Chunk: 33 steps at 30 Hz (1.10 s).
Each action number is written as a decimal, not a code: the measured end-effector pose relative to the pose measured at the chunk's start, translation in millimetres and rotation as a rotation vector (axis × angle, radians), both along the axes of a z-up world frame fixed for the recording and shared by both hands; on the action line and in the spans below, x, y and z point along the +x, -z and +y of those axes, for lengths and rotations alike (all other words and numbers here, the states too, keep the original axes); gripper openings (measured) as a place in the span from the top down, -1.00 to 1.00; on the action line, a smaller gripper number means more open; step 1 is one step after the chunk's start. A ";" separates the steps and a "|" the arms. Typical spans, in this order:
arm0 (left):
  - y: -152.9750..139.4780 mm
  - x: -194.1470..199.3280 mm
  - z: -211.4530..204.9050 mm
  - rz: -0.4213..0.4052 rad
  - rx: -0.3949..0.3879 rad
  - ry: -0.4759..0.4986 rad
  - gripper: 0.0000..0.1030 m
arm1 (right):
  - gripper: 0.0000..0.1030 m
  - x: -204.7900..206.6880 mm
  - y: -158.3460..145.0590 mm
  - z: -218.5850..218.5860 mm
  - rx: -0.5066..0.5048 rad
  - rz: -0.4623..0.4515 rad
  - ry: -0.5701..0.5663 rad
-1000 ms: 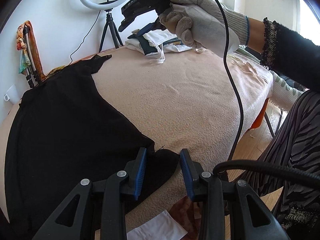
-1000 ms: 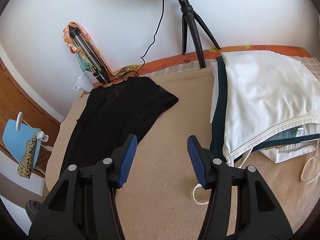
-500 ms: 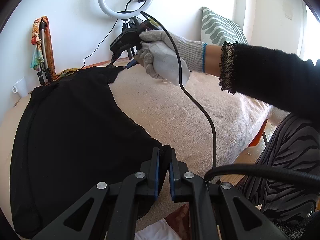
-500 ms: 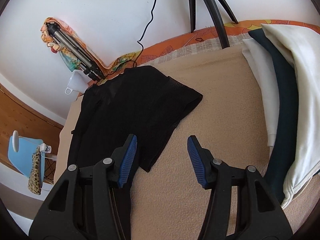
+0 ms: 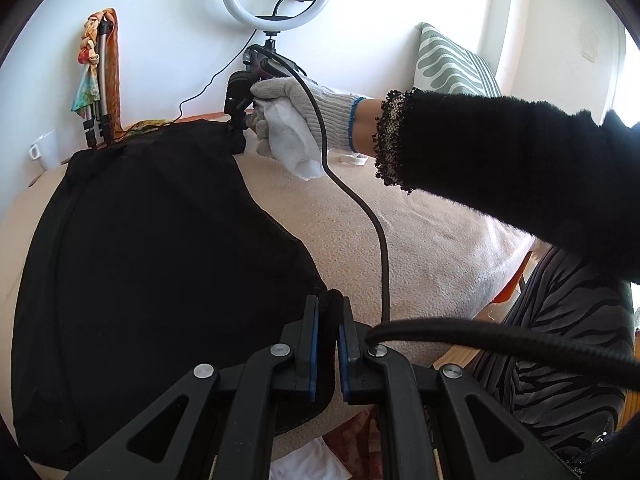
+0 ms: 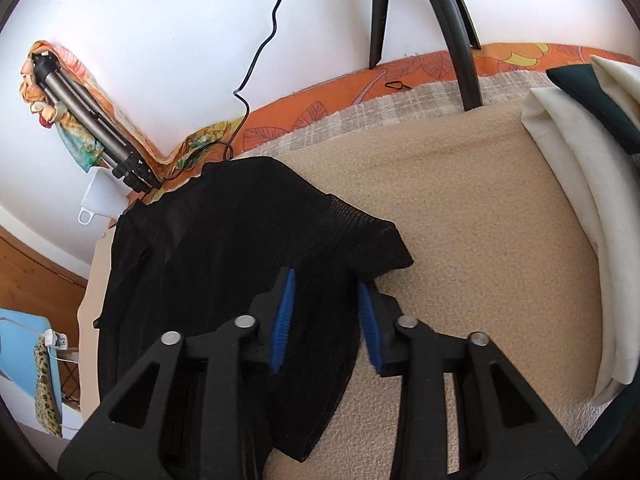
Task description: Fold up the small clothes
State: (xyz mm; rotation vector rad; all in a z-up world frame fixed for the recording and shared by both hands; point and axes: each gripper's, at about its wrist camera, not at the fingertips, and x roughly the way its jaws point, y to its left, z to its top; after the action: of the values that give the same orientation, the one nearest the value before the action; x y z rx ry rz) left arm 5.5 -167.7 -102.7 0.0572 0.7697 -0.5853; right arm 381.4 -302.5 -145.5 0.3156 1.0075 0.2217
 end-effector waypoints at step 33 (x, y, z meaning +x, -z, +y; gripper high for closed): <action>3.1 -19.8 118.4 0.084 -0.211 -0.221 0.90 | 0.93 17.7 -62.8 186.1 -0.297 -0.103 -0.179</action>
State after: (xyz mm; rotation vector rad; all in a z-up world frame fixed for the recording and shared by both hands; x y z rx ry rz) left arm -14.2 -49.3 -105.8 -0.2456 0.7795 -0.4572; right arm 399.1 -116.4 -82.7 -0.0560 0.9520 0.2440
